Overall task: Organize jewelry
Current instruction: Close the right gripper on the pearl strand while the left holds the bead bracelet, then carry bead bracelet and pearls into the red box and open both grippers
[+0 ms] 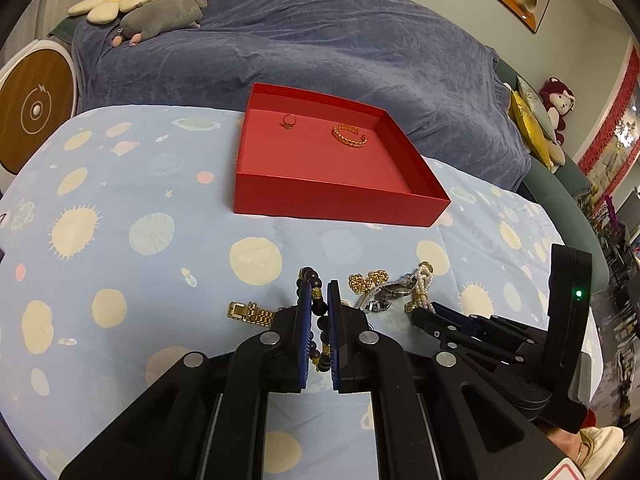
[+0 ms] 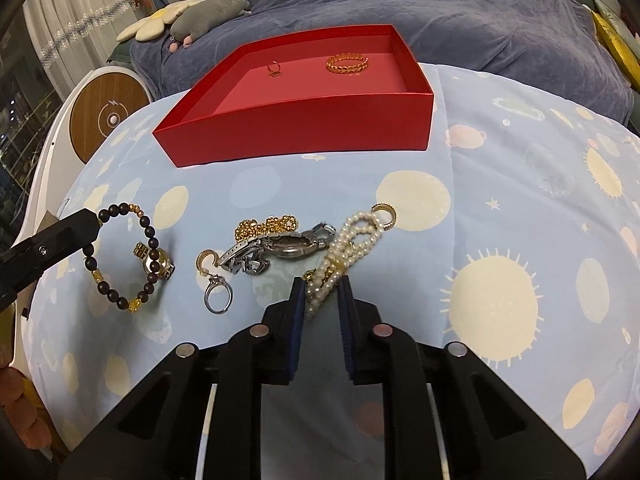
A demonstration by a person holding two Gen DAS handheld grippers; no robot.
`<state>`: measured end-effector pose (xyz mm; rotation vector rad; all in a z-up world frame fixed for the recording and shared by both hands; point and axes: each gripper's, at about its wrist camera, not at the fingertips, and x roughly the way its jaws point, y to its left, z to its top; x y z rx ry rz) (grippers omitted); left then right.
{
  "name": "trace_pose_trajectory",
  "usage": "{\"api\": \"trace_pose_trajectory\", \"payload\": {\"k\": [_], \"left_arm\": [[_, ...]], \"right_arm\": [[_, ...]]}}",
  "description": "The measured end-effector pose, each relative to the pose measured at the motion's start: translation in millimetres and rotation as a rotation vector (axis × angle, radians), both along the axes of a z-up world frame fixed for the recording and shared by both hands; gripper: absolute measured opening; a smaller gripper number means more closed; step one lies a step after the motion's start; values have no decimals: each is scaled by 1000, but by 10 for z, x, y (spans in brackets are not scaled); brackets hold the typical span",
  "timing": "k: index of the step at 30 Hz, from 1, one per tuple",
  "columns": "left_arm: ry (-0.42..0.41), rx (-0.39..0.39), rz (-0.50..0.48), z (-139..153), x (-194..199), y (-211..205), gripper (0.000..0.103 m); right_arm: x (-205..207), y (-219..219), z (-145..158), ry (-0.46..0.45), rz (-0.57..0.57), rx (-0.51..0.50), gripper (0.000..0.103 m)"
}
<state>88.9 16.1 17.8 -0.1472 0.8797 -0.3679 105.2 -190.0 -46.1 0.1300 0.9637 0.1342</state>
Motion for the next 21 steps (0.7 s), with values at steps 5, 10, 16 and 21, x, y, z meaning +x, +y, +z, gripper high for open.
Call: {"api": "trace_pose_trajectory", "payload": {"k": [5,10,16,21], "left_arm": [[-4,9,1,-6,7,-2,6],[-4,8,8,-3,32,12,6],[-13,8,14,20,61,28,6],[-29,10,2,86,61,-14,6]], "right_arm": [[-57,-58,83,-15,-9,7,11],[-127,-133,217,-49,-24,20,8],[-216,-159,366,-88,-13,28,8],[-222,-168,503,-127,-7,24,8]]}}
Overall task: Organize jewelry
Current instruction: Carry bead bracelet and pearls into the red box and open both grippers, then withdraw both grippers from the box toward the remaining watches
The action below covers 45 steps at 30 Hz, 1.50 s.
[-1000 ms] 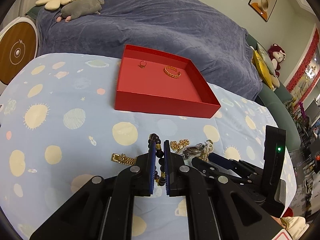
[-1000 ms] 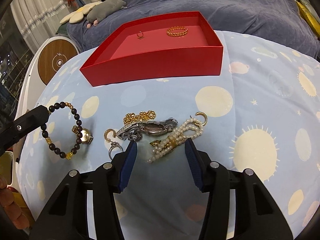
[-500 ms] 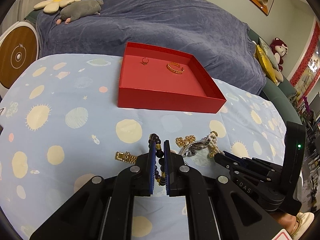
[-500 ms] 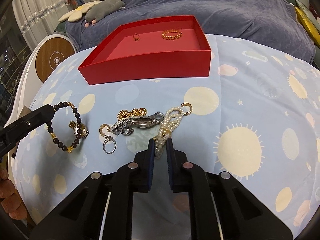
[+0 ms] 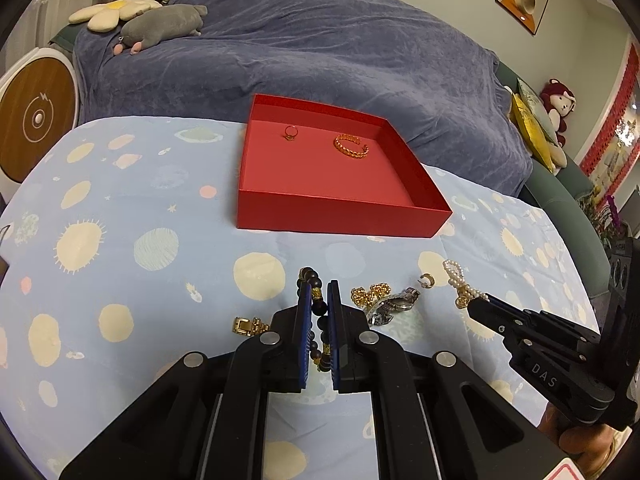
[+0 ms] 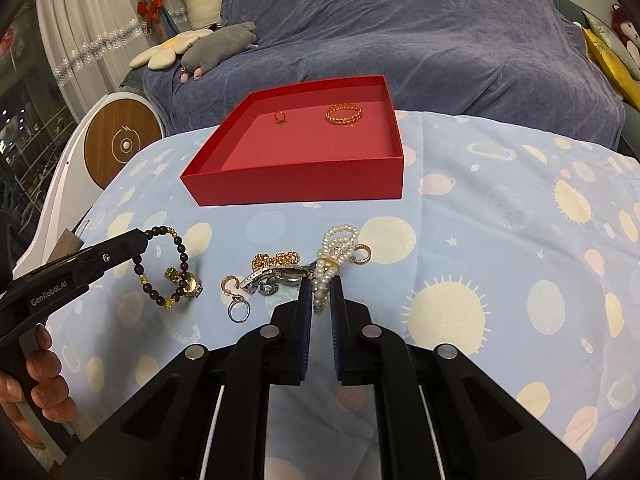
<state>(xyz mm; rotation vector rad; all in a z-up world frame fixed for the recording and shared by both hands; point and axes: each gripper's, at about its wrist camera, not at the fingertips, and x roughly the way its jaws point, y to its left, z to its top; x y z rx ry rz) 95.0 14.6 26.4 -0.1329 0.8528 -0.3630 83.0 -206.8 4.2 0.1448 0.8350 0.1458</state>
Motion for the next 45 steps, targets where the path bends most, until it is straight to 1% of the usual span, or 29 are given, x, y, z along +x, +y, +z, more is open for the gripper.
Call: {"api": "trace_pose_trajectory", "payload": {"k": [3,5,8,11,14,17,21,23,26,29,32,35,37,38,39,40,41,43,45], "left_arm": [[-36,0,-8,152,35,-16,6],[-72,-6,-16,321,98,-26,6],[-121,-37,-26,597,256,-32,6],[-155,-47,-46,823,521,-100,6],[-174,-35,-53,932,865,-202,6],[-154,-47,-50,882,1243,-278,6],[-60,-93,-32,629,1751,-330,6],[-17,-108,-29,487,1935,-352,6],[27,-113,-17,294,2154,-382,6],[52,-95,1,127,2300,-403,6],[87,-72,13,-19,2434,-405,6],[93,-43,51,-110,2485,-364,7],[93,-33,74,-125,2489,-310,9],[90,-30,82,-115,2481,-281,11],[84,-25,91,-89,2452,-246,16],[65,-24,100,-44,2398,-206,22],[48,-18,109,3,2349,-166,23],[15,9,114,117,2190,-99,33],[-17,35,116,229,1989,-31,37]], "right_arm": [[28,-16,129,-30,-2,3,8],[94,-29,272,-61,-1,2,8],[268,-57,518,-109,13,6,8],[545,-55,702,-147,35,-5,8],[906,-40,722,-151,38,-19,8],[1263,-33,597,-121,38,-7,8],[1687,-41,296,-45,32,17,8],[1814,-54,170,-20,23,22,8],[1982,-46,23,9,22,12,8],[2102,-59,-79,32,15,17,8],[2180,-56,-158,46,15,-7,9],[2182,-36,-164,26,10,-53,11],[2137,-38,-121,6,6,-72,16],[2090,-54,-88,-7,-1,-72,22],[2053,-78,-61,-14,-4,-64,26],[1982,-103,-15,-20,-5,-50,26],[1923,-134,23,-23,-5,-39,27],[1759,-182,115,-29,0,-24,27],[1533,-226,205,-34,6,-15,31]]}}
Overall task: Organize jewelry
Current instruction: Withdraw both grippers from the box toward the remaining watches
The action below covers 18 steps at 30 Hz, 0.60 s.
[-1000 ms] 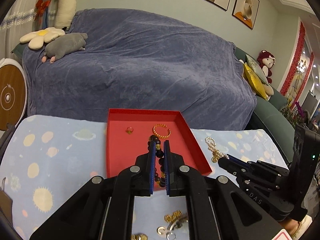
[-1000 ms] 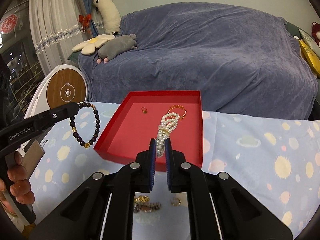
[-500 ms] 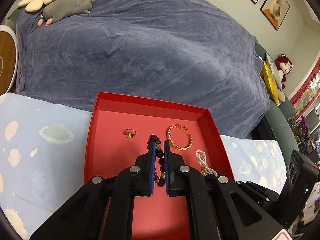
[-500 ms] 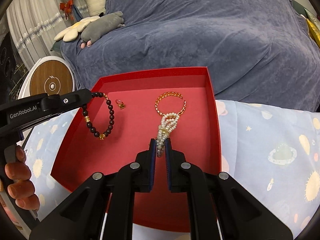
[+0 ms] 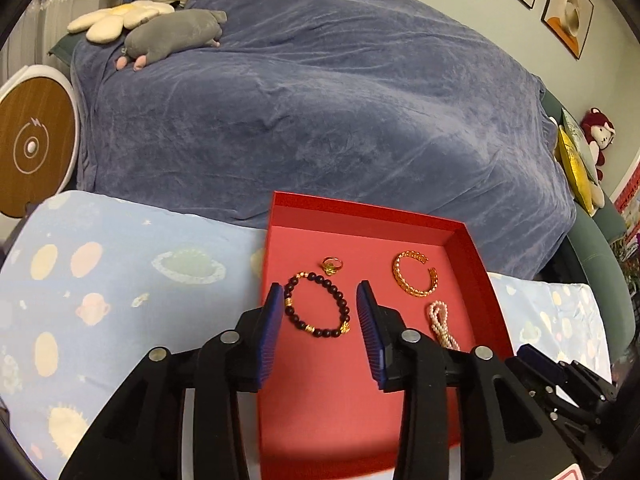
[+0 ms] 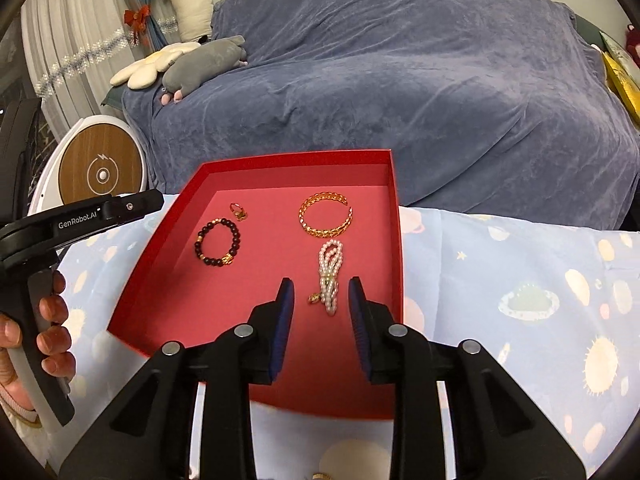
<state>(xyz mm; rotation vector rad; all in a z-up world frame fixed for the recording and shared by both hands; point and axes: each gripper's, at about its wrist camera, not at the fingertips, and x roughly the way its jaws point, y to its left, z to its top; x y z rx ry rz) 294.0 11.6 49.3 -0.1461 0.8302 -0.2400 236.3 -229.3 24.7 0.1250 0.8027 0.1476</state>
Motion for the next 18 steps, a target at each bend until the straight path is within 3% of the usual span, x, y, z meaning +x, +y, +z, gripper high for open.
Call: {"api": "trace_pose_trajectory", "payload": {"k": [2,9,13,18], "left_arm": [[-7,29,0,66,-220,57,43],[12,90,43,66,-983,257,47],[25,128,61,-83,-1425,343,58],[106,94,47,-337,-1729,349,58]], "right_arm": [[-236,-16,78,-2,4,-9,33],[-1111,-56,128,-1,-18,-29,35],[-1468,-57,17,29,-40,-5,35],[-1676,49,-167,69,-17,11,35]]}}
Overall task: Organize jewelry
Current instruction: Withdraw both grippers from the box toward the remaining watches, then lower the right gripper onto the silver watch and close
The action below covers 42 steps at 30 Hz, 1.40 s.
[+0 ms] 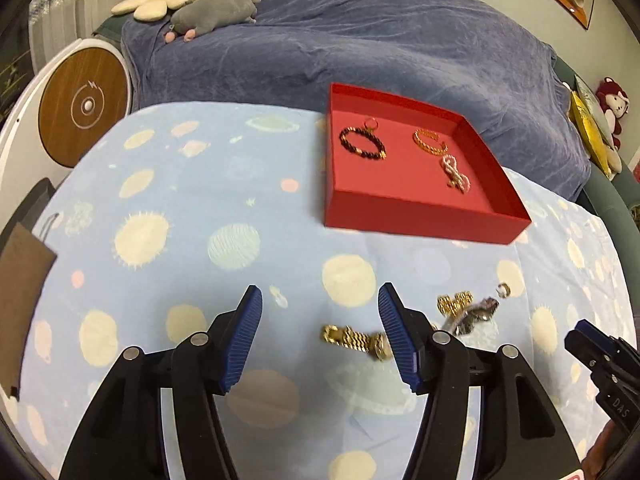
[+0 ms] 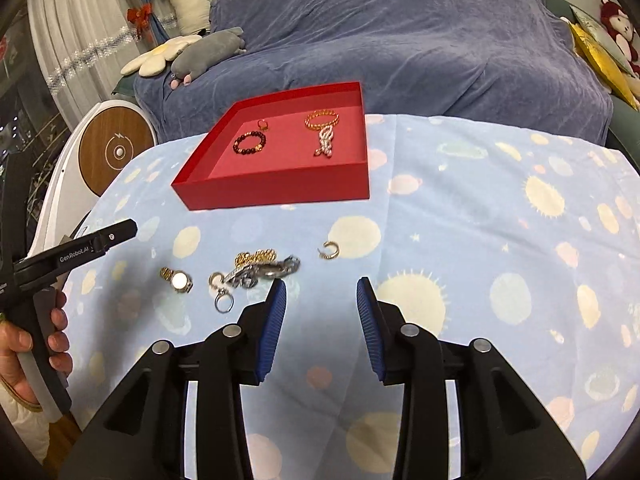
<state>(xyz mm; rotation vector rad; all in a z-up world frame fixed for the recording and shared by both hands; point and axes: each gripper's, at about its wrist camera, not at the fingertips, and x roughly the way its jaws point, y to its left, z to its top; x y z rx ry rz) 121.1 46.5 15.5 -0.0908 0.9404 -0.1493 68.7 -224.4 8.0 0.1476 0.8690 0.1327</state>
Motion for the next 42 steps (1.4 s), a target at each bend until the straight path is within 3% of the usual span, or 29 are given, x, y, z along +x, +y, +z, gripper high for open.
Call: {"api": "trace_pose_trajectory", "payload": {"k": [7,12,15,23,27,36,42], "left_arm": [[19,57,-93,-264,-199,-276,58],[71,63,-99,-422,-175,-351,58],[67,81,-99,-437,-181,-372,58],[92,88,-78,-495,-125,-262,58],[100,79,-78,-515,-113,-239,58],[113,60,-58,-524,-40,-232,58],[101,72,-38,-531,38,-244,58]], "right_arm": [[-46,122,-229,36,47,-28,35],[110,200,-273,44,84,-41,36],[252,289,-299,49,128,-67,45],[493,610,-338,16,316,-215,45],[572,662,-408,23,394,-242,49],[707,571,-462,35,380,-173,50],[678,566,-422,99,336,-114,49]]}}
